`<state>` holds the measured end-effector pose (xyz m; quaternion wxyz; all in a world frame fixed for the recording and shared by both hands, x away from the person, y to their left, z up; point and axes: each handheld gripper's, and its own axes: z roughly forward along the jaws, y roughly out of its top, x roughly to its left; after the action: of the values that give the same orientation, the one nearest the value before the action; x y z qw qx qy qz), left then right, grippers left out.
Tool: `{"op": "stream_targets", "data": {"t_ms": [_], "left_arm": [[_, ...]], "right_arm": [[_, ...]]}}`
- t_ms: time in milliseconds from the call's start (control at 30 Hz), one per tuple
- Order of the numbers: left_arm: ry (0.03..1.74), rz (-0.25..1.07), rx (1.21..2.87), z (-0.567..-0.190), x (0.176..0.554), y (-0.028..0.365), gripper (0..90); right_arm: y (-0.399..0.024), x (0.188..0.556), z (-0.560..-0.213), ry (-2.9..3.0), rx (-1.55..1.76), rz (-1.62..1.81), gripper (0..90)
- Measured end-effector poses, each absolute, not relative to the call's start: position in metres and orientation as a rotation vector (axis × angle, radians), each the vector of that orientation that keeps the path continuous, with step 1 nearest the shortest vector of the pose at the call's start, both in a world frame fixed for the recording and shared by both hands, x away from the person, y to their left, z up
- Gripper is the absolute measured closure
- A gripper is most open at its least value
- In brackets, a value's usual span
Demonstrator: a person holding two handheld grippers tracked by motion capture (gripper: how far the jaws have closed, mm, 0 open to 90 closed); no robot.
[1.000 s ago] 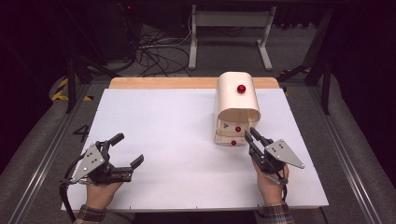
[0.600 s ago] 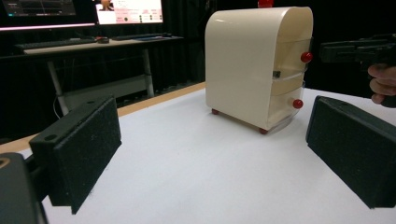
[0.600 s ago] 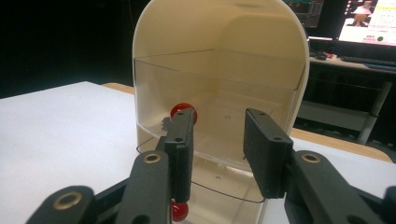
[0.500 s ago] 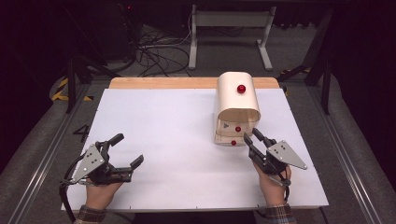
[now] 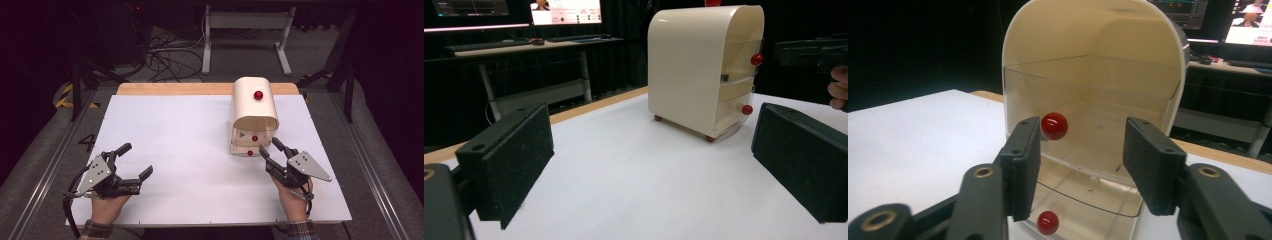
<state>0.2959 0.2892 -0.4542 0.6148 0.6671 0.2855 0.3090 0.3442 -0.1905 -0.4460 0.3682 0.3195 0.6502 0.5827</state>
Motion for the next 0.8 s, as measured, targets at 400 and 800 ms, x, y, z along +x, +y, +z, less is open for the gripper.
{"op": "stream_targets", "data": {"t_ms": [400, 800], "left_arm": [[0.664, 0.727, 1.548, -0.4559, 0.2957, 0.2892, 4.3], [0.666, 0.719, 1.546, -0.4558, 0.2951, 0.2896, 4.3]], "right_arm": [[-0.1921, 0.3411, -0.4462, 1.688, 0.803, 1.521, 38.7], [-0.1963, 0.3378, -0.4458, 1.699, 0.803, 1.534, 33.2]]}}
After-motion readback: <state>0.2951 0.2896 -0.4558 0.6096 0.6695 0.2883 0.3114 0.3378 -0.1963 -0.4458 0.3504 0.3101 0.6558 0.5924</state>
